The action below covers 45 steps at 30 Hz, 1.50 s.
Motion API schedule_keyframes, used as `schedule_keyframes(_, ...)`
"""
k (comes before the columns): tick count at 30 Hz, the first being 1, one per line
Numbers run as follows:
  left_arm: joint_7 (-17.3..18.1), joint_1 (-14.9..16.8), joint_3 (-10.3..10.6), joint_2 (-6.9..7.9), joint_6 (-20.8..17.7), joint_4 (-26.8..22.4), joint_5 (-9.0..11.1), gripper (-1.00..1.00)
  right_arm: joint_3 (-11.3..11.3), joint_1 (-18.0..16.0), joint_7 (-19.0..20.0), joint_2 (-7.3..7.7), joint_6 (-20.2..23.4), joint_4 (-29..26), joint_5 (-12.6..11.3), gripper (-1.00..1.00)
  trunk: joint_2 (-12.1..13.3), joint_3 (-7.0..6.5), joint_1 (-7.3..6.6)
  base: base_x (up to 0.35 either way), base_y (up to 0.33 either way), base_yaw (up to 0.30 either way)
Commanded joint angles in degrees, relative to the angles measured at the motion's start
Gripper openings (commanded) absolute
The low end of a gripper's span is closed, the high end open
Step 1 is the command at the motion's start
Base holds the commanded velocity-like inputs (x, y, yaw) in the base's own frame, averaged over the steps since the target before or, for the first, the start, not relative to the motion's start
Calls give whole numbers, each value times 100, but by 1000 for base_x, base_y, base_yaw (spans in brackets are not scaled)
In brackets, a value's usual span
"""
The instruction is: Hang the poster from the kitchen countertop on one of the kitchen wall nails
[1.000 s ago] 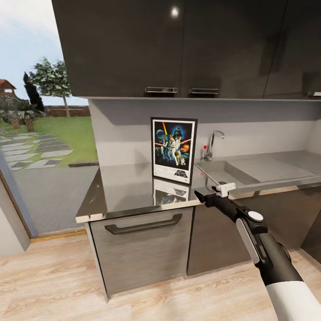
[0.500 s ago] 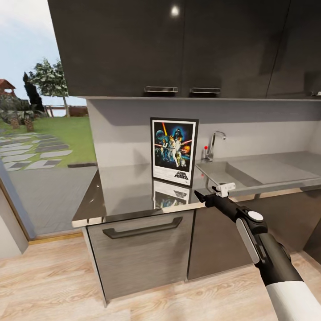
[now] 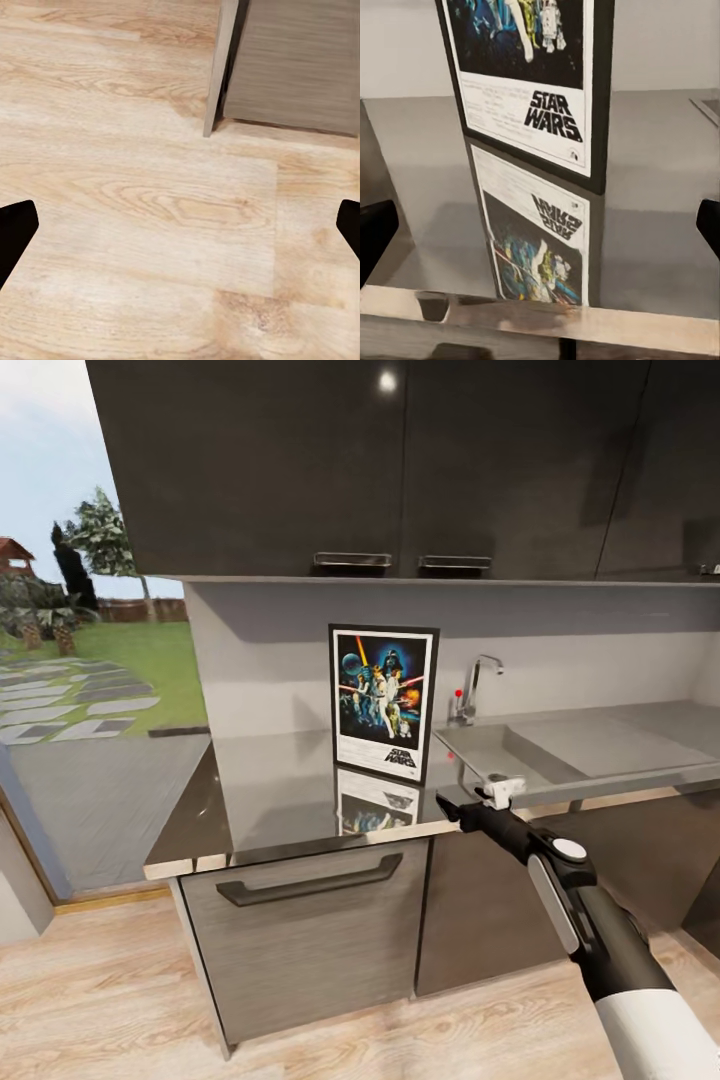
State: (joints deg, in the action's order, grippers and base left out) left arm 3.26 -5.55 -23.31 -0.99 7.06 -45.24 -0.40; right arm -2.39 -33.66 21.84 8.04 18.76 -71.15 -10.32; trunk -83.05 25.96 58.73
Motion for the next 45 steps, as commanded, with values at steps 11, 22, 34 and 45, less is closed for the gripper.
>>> schedule_keyframes(11,34,1,-24,-7,8,-7,-4,100,-7,-1078,819,4,66,1482,-60,100,-3,5,0,2,-2,0)
schedule_keyframes(22,34,1,-29,-7,6,-10,-4,100,-7,-1207,1074,-3,39,1672,-64,100,-3,5,0,75,0,0)
schedule_keyframes(34,34,1,-32,17,6,-9,-4,100,-7,-1213,1103,-3,24,1683,-63,100,-3,5,0,99,-46,0)
schedule_keyframes(45,34,1,-33,73,6,-5,4,100,-15,-1213,1103,-14,16,1691,-65,100,-3,5,0,117,-47,0)
